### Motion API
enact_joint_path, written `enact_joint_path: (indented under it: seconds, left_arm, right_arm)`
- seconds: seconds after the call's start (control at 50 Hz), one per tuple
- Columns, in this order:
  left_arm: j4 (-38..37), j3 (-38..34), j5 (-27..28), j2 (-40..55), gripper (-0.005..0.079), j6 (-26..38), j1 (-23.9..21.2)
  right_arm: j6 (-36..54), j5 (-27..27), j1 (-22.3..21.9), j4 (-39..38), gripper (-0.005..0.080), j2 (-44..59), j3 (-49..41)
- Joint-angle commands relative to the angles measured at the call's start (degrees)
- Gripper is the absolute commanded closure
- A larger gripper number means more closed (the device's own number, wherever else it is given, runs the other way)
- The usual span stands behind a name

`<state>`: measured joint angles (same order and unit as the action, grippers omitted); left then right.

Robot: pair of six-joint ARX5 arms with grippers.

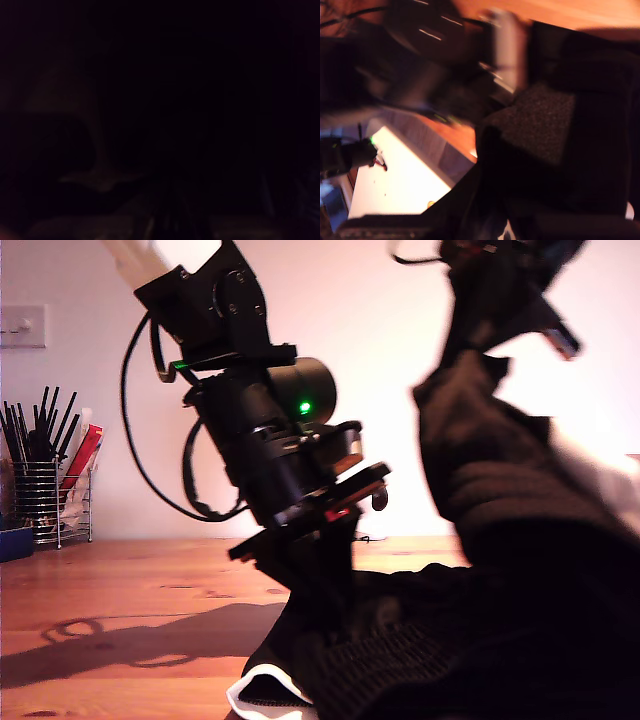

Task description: Fold the shorts in front of you. After folding it, place it to the left side.

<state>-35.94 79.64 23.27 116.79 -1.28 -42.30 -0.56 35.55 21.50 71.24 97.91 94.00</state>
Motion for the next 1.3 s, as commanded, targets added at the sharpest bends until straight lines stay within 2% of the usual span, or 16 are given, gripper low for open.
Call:
enact_joint_path:
  seconds: [0.0, 0.18, 0.38, 0.64, 0.8, 0.92, 1.16, 1.28]
  left_arm:
    - [0.37, -0.57, 0.46, 2.14, 0.0753, 0.22, -0.92]
    - [0.37, -0.57, 0.26, 2.14, 0.0753, 0.33, -1.05]
    - [-2.45, -0.55, 0.59, 1.6, 0.0753, 1.86, 2.12]
    - [-5.62, -0.55, 6.43, -2.78, 0.0753, 3.26, 5.68]
    - [-8.33, -0.55, 6.64, -7.28, 0.0753, 3.28, 6.36]
    - [-11.04, -0.55, 4.31, -11.02, 0.0753, 3.37, 7.28]
    - [-16.7, -0.55, -6.62, -16.09, 0.0753, 4.44, 10.75]
    - [-19.69, -0.55, -8.83, -16.41, 0.0753, 4.83, 12.59]
  right_arm:
    - [-1.14, 0.52, 0.98, -1.27, 0.0765, 0.15, -0.11]
    - [-2.58, 0.48, 3.39, -3.78, 0.0765, 0.15, -0.11]
    - [-4.17, 0.5, 4.68, -5.38, 0.0765, 0.15, -0.11]
    - [-4.17, 0.5, 5.4, -5.86, 0.0765, 0.15, -0.11]
    - [-4.35, 0.5, 6.01, -5.88, 0.0765, 0.15, -0.11]
    - [-4.61, 0.46, 7.02, -5.88, 0.0765, 0.15, -0.11]
    - [-4.59, -1.09, 9.66, -7.61, 0.0765, 0.17, -0.13]
    - [-4.59, -3.41, 10.51, -8.39, 0.0765, 0.68, -0.13]
